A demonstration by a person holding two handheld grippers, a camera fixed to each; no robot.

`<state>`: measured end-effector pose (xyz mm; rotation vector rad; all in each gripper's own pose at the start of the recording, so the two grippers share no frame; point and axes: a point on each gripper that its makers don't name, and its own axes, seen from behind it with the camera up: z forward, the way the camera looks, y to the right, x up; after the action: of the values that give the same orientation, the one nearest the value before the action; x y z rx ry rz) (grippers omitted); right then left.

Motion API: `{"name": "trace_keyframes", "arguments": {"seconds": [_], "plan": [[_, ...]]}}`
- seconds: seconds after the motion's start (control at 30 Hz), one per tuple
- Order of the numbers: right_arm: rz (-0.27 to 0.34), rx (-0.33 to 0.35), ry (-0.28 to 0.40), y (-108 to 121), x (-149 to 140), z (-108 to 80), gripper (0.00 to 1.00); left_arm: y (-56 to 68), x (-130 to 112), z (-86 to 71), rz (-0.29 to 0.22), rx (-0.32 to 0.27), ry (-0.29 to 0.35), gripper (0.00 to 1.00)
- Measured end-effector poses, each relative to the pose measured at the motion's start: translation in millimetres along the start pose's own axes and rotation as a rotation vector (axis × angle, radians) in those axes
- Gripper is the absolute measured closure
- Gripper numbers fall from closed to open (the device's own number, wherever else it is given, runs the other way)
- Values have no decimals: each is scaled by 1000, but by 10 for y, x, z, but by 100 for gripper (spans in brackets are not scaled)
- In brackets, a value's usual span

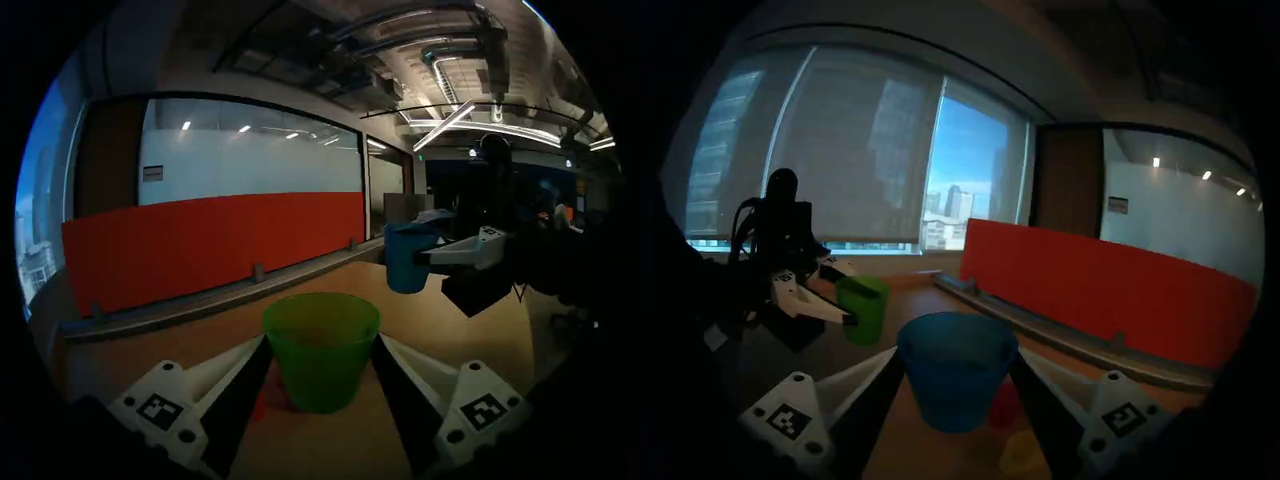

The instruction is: Pour water

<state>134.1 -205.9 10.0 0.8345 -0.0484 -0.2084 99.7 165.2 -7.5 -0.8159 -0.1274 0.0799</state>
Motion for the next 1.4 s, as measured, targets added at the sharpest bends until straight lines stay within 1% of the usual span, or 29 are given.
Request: {"name": "trace_keyframes", "arguments": {"seconds": [0.1,0.4,0.77,1.03,1.4], "plan": [[-21,1,4,0,46,15,10,30,1,-10,-2,-6,3,17],[-92,5,2,0,150,73,10,169,-11,-24,19,-32,3,16],[-228,-4,10,-31,306,156,11,268,-35,11,14,-51,8,17],[-301,-3,13,-63,419,210,11,340,-18,23,9,-63,19,17],[-418,-9,14,-82,576,262,11,436,11,65,9,-90,26,17]]}}
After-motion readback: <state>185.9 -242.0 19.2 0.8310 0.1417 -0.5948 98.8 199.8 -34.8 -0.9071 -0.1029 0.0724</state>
